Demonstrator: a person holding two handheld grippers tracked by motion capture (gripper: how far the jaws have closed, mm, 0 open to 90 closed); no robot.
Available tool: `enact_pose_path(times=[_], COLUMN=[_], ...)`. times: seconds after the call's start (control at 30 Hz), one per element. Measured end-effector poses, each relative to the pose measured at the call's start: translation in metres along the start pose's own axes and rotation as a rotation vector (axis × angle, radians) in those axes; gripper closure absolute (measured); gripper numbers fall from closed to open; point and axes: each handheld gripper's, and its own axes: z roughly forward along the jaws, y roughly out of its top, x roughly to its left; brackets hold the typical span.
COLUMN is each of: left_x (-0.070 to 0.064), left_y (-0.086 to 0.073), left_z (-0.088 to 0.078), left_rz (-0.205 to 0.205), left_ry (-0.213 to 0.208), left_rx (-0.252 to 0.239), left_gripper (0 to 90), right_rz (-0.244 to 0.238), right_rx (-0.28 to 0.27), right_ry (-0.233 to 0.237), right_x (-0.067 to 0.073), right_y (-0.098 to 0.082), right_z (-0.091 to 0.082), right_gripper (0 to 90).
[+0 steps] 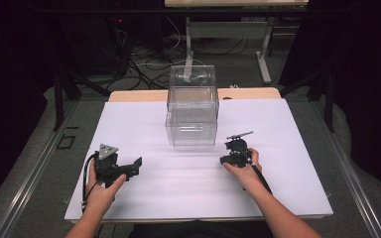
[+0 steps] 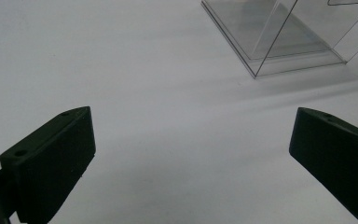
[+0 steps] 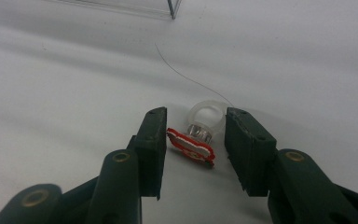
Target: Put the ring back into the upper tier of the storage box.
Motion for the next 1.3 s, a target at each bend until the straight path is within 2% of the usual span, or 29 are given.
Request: enact_pose_path(times=[0.03,0.23,0.3,0.33,0.67,0.8,0.87,0.97,1.07,1.1,1.17,1.2,1.23,1.27,1.3], left_x=[0.000,0.000,0.000,0.000,0.001,0.001,0.001,0.001,0.001,0.001,0.001,0.001,0.001,0.001,0.001], left_y=[0.000,0.000,0.000,0.000,0.000,0.000,0.000,0.000,0.000,0.000,0.000,0.000,0.000,0.000,0.000], left_z=[0.000,0.000,0.000,0.000,0.000,0.000,0.000,-0.001,-0.001,-0.001,-0.001,-0.001,-0.001,-0.001,0.000], left_rz=[0.000,0.000,0.000,0.000,-0.004,-0.004,-0.004,-0.003,-0.002,-0.003,-0.002,-0.003,-0.003,-0.003,-0.003], left_ry=[0.000,-0.003,-0.003,-0.003,-0.002,-0.001,-0.001,-0.001,-0.001,-0.001,-0.002,-0.002,-0.002,-0.002,-0.003], left_rx=[0.000,0.001,0.001,0.001,0.001,0.000,0.000,0.000,0.003,0.000,0.003,0.001,0.001,0.002,0.002], left_gripper=[0.5,0.5,0.5,0.5,0.5,0.5,0.5,0.5,0.5,0.5,0.5,0.5,0.5,0.5,0.5], right_rz=[-0.011,-0.009,-0.009,-0.009,-0.020,-0.002,-0.012,0.002,-0.004,0.013,0.000,0.015,0.022,-0.002,0.015], right_rx=[0.001,-0.002,-0.001,0.001,-0.009,-0.005,-0.008,-0.011,-0.011,-0.014,-0.017,-0.019,-0.021,-0.017,-0.025], right_ry=[-0.002,-0.009,-0.007,0.011,0.000,0.019,0.009,0.040,0.023,0.052,0.032,0.054,0.053,0.039,0.047], right_x=[0.000,0.001,0.000,0.001,-0.002,-0.002,-0.004,-0.004,-0.006,-0.004,-0.006,-0.005,-0.005,-0.008,-0.006], right_y=[0.000,0.000,0.000,-0.001,0.000,0.001,0.001,0.002,0.002,0.003,0.003,0.004,0.004,0.005,0.005], right_z=[0.000,0.000,0.000,-0.001,-0.001,-0.003,-0.004,-0.006,-0.008,-0.009,-0.009,-0.010,-0.011,-0.012,-0.013], right_gripper=[60.4,65.0,67.6,68.2,69.5,69.7,69.8,69.9,70.0,70.0,70.0,70.0,70.1,70.0,70.0])
